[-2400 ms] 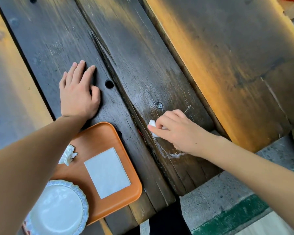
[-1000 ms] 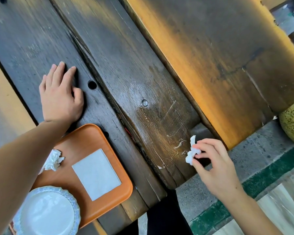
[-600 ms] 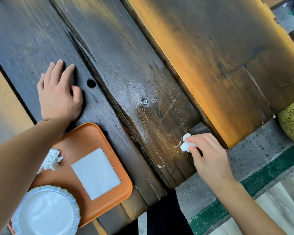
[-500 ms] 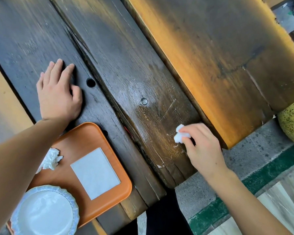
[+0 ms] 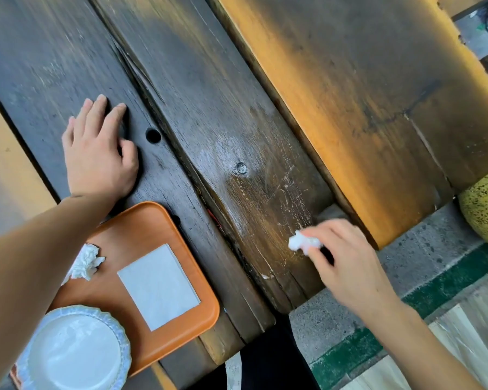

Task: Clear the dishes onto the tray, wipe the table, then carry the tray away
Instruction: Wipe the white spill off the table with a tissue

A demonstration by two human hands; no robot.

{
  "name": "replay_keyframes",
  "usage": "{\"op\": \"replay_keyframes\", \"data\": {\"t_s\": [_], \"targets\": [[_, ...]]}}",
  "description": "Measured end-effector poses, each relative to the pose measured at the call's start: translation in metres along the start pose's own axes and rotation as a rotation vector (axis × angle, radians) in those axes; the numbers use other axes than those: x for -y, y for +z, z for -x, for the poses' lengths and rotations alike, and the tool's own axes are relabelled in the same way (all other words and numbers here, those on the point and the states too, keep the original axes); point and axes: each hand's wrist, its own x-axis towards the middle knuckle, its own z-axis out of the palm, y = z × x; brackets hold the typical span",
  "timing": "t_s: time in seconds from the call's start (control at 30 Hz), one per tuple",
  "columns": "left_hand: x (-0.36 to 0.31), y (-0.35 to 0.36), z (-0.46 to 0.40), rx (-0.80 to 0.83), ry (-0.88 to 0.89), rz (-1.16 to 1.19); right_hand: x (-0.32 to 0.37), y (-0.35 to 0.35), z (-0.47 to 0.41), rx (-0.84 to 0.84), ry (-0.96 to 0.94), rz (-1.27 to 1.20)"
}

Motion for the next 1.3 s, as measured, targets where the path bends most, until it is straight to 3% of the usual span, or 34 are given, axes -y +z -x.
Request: {"op": "replay_keyframes", "data": {"t_s": [0.23, 0.53, 0.63, 0.87, 1.03, 1.3], "targets": [[0.001, 0.000, 0.000, -0.006, 0.000, -0.009, -0.020, -0.001, 0.043, 0.041, -0.050, 0.015], [0.002, 0.001, 0.000, -0.004, -0.003, -0.013, -0.009, -0.006, -0.079, -0.090, -0.192, 0.151], [0.002, 0.001, -0.001, -0.002, -0.003, -0.018, -0.004, -0.014, -0.091, -0.076, -0.162, 0.044], [0.003, 0.001, 0.000, -0.012, 0.003, -0.010, -0.011, 0.000, -0.022, -0.205, -0.060, 0.013], [0.003, 0.002, -0.001, -0.015, 0.008, -0.012, -0.010, 0.025, 0.034, -0.077, -0.178, 0.054], [0.003, 0.001, -0.001, -0.004, 0.005, -0.013, 0.002, 0.026, 0.043, -0.168, 0.007, -0.026]]}}
